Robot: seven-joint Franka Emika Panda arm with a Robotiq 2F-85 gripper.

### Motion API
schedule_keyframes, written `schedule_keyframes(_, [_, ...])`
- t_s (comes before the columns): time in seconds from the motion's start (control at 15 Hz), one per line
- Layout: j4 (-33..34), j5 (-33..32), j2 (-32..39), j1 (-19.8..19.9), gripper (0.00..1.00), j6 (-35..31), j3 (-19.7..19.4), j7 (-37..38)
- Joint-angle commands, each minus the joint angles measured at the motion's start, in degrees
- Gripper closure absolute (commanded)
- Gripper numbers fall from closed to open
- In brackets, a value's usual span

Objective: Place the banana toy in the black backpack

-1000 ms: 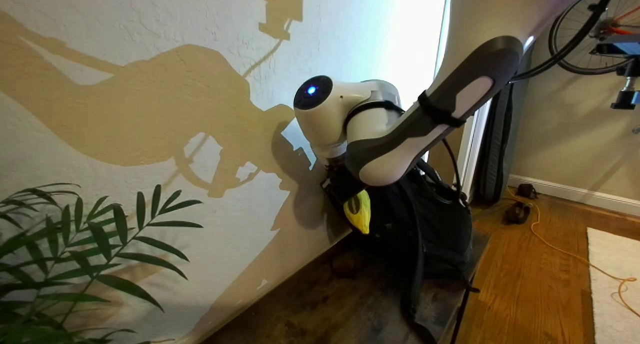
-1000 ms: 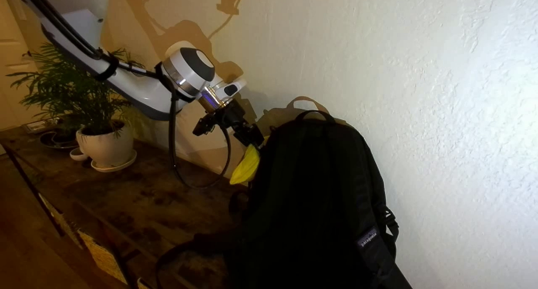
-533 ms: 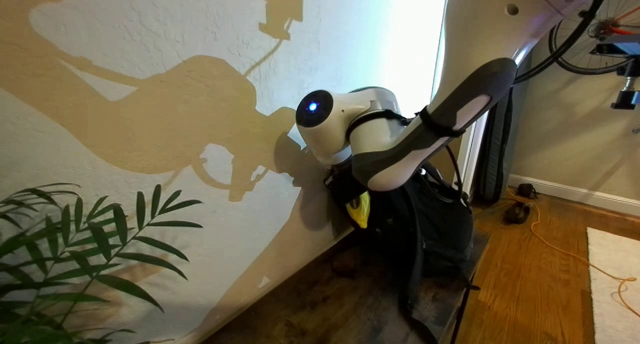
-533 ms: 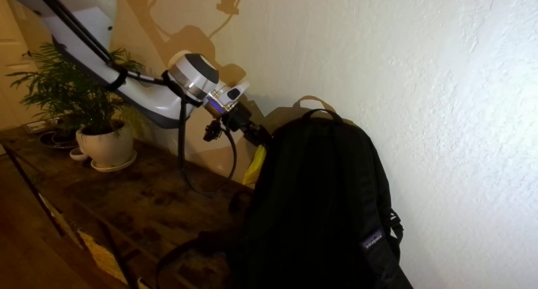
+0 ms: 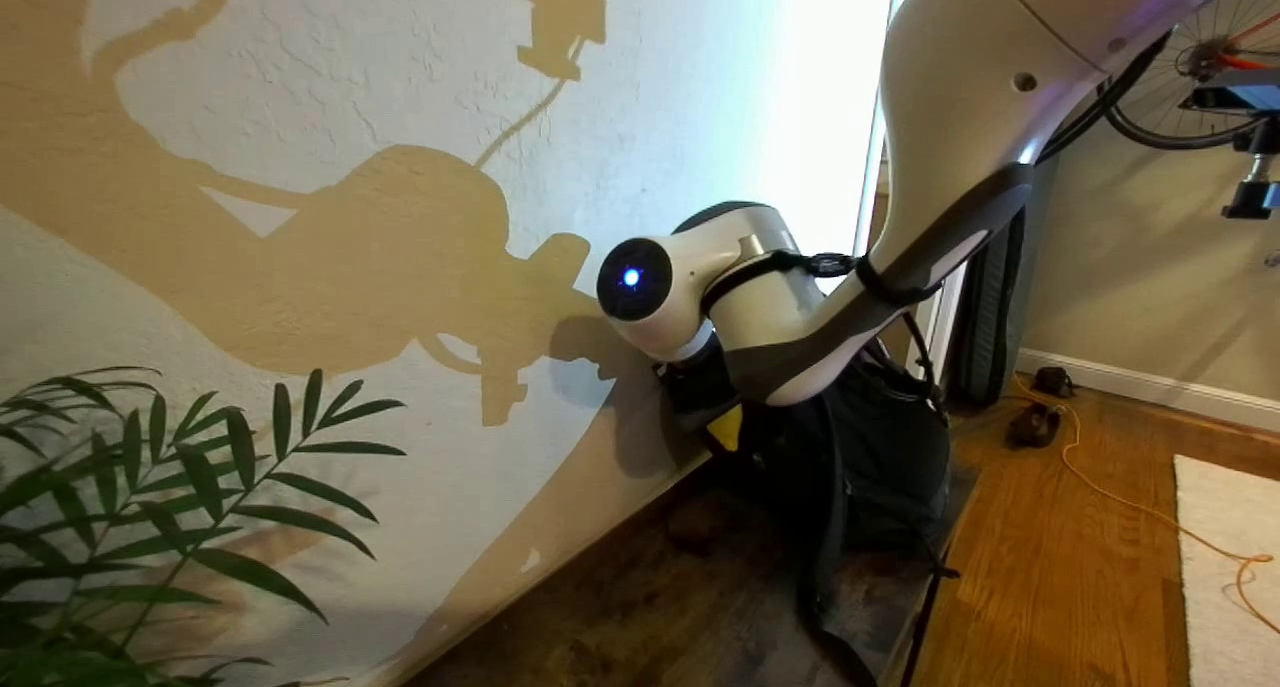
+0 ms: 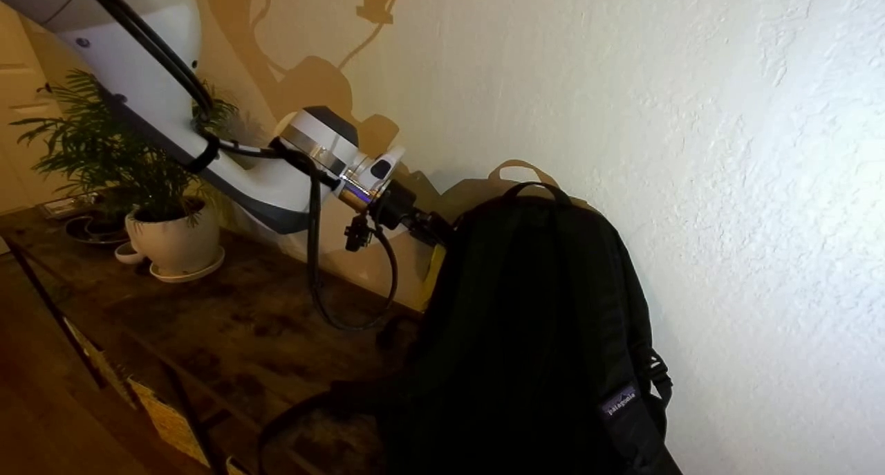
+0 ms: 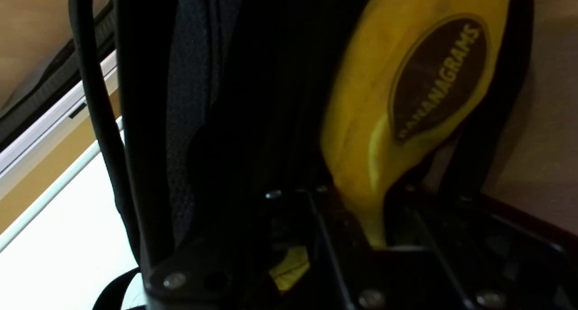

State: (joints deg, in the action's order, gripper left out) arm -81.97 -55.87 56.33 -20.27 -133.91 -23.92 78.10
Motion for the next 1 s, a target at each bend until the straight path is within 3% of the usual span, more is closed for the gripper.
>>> schedule_keyframes(0.0, [0.27,-7.69,-1.11,0.15,0.91,3.43,0.83,5.03])
schedule_keyframes(0.4, [-0.08,-18.16,-1.67,1.67,0.91,8.71,4.59,5.7])
schedule_keyframes(0.93, [0.27,-24.13,-0.73,6.9,0.91,13.69,10.15,4.59])
